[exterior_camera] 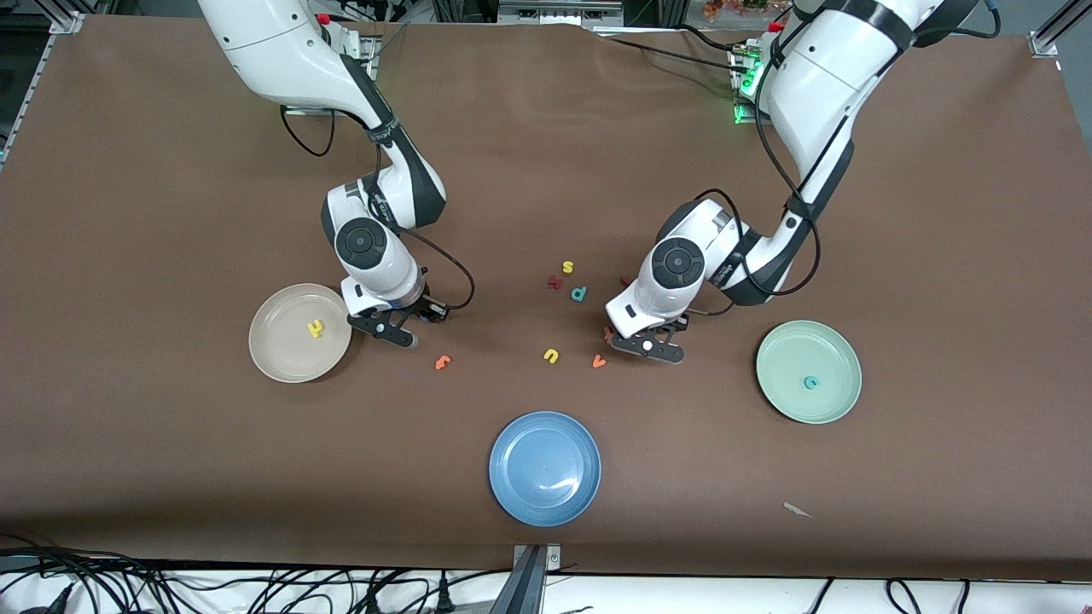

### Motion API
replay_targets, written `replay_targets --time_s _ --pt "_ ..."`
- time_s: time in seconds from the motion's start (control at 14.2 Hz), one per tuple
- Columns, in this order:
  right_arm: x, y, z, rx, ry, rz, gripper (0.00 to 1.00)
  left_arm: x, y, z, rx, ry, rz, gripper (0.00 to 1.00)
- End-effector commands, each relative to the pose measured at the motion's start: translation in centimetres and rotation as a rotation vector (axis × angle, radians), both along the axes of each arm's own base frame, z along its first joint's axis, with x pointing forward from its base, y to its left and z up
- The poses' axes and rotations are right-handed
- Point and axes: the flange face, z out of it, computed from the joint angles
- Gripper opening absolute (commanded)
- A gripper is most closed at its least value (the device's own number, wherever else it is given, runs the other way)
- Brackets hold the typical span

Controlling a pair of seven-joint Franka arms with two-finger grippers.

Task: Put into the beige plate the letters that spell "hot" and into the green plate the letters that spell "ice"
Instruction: 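Place the orange e on the green plate and the ring on the white plate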

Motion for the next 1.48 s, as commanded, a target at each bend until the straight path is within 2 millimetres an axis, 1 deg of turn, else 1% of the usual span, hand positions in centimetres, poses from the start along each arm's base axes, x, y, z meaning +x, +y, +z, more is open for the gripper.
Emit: replay_targets --time_s 0.0,0.07,0.14,0.21,0.28,0.42,0.49,0.63,0.7,0.77,0.85,0.92,0.99,1.06,1.13,1.2,1.27,1.34,1.41 --pt "1.4 0.5 3.4 0.004 0.022 0.038 0.06 1.1 2.8 4.2 0.060 -0.017 0.021 0.03" --pt "2.3 -0.3 5.1 -0.009 0.048 0.077 0.06 1.7 3.5 4.9 0.063 -0.029 0.024 0.03" --pt "3.1 -2.2 6.4 -0.028 0.068 0.113 0.06 2.7 4.7 5.9 0.058 -0.043 0.017 0.03" --pt "3.5 -3.8 7.6 -0.036 0.079 0.174 0.06 4.2 6.8 6.6 0.049 -0.053 0.005 0.03" --pt "3.9 -5.7 8.3 -0.046 0.089 0.221 0.06 5.5 9.1 7.3 0.044 -0.063 -0.014 0.03" --pt "4.1 -8.6 8.6 -0.056 0.102 0.302 0.06 7.8 13.8 8.4 0.036 -0.078 -0.069 0.04" --pt "4.4 -10.4 8.7 -0.066 0.105 0.332 0.06 8.6 15.8 8.6 0.036 -0.079 -0.102 0.04" --pt "4.7 -13.9 8.1 -0.080 0.113 0.395 0.06 9.5 19.7 8.5 0.037 -0.072 -0.152 0.05" --pt "5.0 -15.3 8.0 -0.086 0.111 0.427 0.06 9.7 21.4 8.2 0.035 -0.061 -0.184 0.07" --pt "5.2 -16.9 7.7 -0.089 0.116 0.452 0.06 9.9 22.6 7.7 0.033 -0.052 -0.194 0.11" --pt "5.5 -18.4 7.5 -0.086 0.117 0.469 0.08 9.9 22.9 7.4 0.034 -0.048 -0.196 0.39" --pt "5.6 -19.7 7.1 -0.085 0.124 0.482 0.19 9.8 22.8 7.3 0.033 -0.045 -0.199 0.99" --pt "5.7 -20.4 6.8 -0.084 0.128 0.490 0.36 9.7 22.9 7.3 0.032 -0.043 -0.197 1.00" --pt "5.7 -20.7 6.4 -0.086 0.137 0.475 0.79 9.7 22.6 7.6 0.029 -0.044 -0.195 1.00" --pt "5.7 -20.5 6.5 -0.081 0.135 0.465 1.00 9.3 22.0 7.6 0.032 -0.027 -0.199 1.00" --pt "5.7 -19.9 6.7 -0.058 0.134 0.456 1.00 9.0 21.7 7.7 0.033 -0.003 -0.190 1.00" --pt "5.6 -19.2 6.9 -0.031 0.126 0.432 1.00 8.6 20.9 8.0 0.032 0.005 -0.175 1.00" --pt "5.7 -18.3 7.2 -0.020 0.117 0.399 1.00 8.1 19.2 8.3 0.023 0.002 -0.156 1.00" --pt "5.7 -16.7 7.4 -0.021 0.106 0.379 1.00 7.6 17.9 8.1 0.017 0.006 -0.112 1.00"
